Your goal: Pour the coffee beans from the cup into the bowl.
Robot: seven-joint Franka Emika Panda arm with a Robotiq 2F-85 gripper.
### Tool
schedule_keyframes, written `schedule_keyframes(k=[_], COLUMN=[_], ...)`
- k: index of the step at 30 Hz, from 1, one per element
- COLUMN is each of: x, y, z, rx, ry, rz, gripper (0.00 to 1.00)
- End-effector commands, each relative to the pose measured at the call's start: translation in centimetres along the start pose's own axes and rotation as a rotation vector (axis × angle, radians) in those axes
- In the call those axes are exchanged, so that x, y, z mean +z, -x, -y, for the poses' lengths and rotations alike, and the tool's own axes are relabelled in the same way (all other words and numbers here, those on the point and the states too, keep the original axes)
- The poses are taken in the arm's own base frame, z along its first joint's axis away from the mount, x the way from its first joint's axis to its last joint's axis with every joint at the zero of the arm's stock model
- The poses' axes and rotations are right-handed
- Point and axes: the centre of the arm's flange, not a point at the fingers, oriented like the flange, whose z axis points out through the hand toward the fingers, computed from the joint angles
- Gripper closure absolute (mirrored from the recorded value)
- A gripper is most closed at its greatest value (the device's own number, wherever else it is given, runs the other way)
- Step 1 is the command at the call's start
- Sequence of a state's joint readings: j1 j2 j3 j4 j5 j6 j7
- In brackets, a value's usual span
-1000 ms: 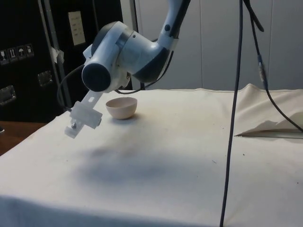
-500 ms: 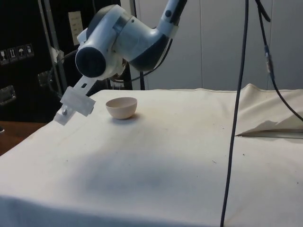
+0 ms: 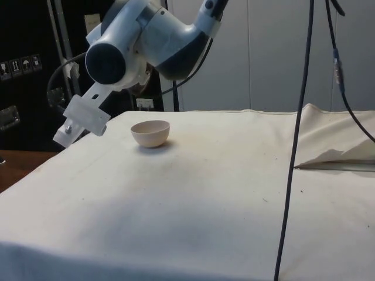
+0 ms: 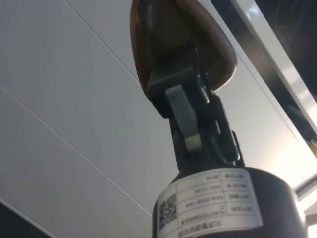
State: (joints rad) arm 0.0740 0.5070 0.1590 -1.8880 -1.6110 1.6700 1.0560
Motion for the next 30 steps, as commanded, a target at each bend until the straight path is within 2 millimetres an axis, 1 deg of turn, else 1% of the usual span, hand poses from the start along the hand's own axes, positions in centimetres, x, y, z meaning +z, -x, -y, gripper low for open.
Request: schedule_keyframes(k=[1, 6, 7, 11, 16, 17, 18, 27, 28, 30], x=[-0.5, -1.4, -1.2, -2.1, -2.8, -2.8, -3.0, -4.0, -3.8, -4.2], y=[0.0, 0.0, 0.0, 0.0, 0.1, 0.1, 0.1, 0.1, 0.1, 0.1], z=[0.0, 0.3, 0.4, 0.6, 0.9, 1.1, 1.0, 1.4, 1.5, 1.6], rx=[-0.009, -0.011, -0.005, -0.012, -0.015, -0.009, -0.014, -0.017, -0.011, -0.019], ry=[-0.020, -0.057, -0.034, -0.086, -0.115, -0.099, -0.125, -0.180, -0.160, -0.198], rz=[0.004, 0.012, 0.010, 0.020, 0.030, 0.030, 0.034, 0.049, 0.045, 0.054], gripper=[0.97, 0.97, 0.97, 0.97, 0.97, 0.97, 0.97, 0.97, 0.97, 0.97])
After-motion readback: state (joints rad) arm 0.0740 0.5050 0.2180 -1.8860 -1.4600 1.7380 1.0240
